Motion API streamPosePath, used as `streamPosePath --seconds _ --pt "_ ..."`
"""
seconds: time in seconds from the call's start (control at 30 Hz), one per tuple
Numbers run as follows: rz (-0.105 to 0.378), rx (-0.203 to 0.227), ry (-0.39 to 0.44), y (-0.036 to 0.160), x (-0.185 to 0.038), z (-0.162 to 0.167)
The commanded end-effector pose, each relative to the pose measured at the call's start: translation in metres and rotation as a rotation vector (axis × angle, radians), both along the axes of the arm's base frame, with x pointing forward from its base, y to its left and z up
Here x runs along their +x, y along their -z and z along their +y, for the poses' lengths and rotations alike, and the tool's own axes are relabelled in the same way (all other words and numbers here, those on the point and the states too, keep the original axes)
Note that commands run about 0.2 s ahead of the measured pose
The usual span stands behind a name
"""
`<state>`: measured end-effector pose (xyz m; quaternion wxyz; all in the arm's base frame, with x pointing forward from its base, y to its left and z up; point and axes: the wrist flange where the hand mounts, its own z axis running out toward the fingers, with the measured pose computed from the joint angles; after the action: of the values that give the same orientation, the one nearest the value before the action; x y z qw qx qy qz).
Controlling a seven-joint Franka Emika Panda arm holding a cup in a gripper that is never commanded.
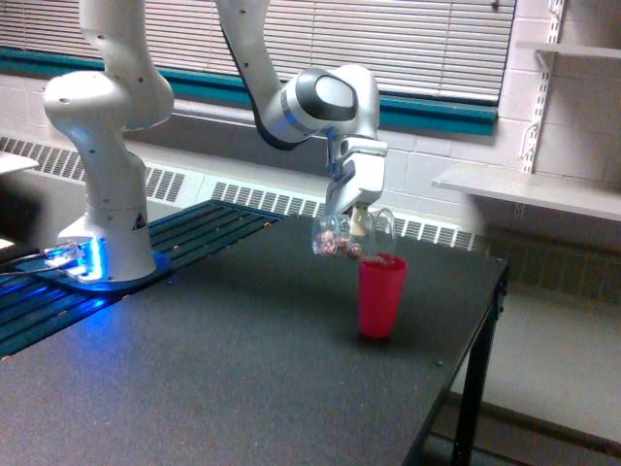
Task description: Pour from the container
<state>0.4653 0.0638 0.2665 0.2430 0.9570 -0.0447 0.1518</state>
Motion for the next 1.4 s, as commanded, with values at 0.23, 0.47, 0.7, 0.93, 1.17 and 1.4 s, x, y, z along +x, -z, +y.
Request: streamPosePath --seconds 0.23,0.47,0.7,0.93,1.17,1.4 --pt "0.021 -0.017 -0.034 -0.005 0.002 0.006" --pt "0.02 -0.026 -0.042 -0.011 0.002 0.006" --pt "0.017 -0.034 -0.044 -0.017 0.004 0.003" --pt "0.014 -0.048 -0.047 -0.021 0.005 0.002" --pt "0.029 -0.059 -0.061 -0.02 0.004 0.004" --pt "0.039 -0.075 -0.072 -0.02 0.005 0.005"
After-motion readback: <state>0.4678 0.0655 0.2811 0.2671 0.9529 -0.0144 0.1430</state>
